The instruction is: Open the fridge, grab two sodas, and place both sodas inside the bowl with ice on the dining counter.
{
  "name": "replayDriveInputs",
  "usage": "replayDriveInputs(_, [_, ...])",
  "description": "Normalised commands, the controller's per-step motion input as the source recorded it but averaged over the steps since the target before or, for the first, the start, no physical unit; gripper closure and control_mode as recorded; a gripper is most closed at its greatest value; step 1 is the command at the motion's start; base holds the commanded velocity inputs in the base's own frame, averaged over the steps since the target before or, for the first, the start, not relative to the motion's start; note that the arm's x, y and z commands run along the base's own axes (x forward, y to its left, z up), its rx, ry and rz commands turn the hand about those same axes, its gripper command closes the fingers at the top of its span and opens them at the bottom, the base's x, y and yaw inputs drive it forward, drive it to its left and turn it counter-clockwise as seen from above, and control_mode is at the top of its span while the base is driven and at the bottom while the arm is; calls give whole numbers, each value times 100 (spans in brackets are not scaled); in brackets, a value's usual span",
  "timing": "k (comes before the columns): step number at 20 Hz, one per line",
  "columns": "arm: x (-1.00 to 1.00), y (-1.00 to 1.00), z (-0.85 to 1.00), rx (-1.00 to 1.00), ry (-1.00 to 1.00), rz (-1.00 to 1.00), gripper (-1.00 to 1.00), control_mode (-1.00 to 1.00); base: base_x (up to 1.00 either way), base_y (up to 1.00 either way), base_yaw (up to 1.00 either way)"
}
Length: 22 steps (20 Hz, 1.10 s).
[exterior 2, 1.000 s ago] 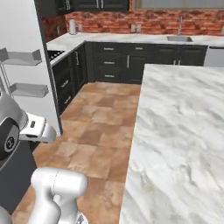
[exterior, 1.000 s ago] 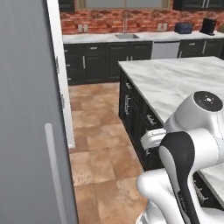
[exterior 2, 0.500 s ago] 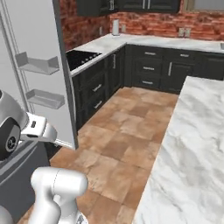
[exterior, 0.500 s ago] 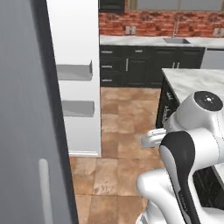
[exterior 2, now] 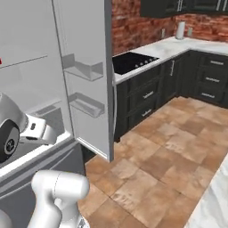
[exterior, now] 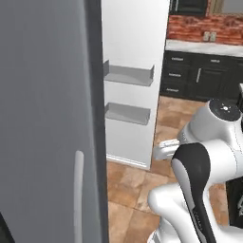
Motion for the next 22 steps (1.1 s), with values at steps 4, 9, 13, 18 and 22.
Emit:
replayDriveInputs(4, [0,0,0,0,0,0,-100,100,92,0,45])
replayDriveInputs(9, [0,0,0,0,0,0,-100,100,88,0,45])
replayDriveInputs(13, [0,0,0,0,0,0,-100,100,58,12,50])
replayDriveInputs(18, [0,0,0,0,0,0,-100,100,56,4,49])
replayDriveInputs(22, [0,0,0,0,0,0,-100,100,53,3,42])
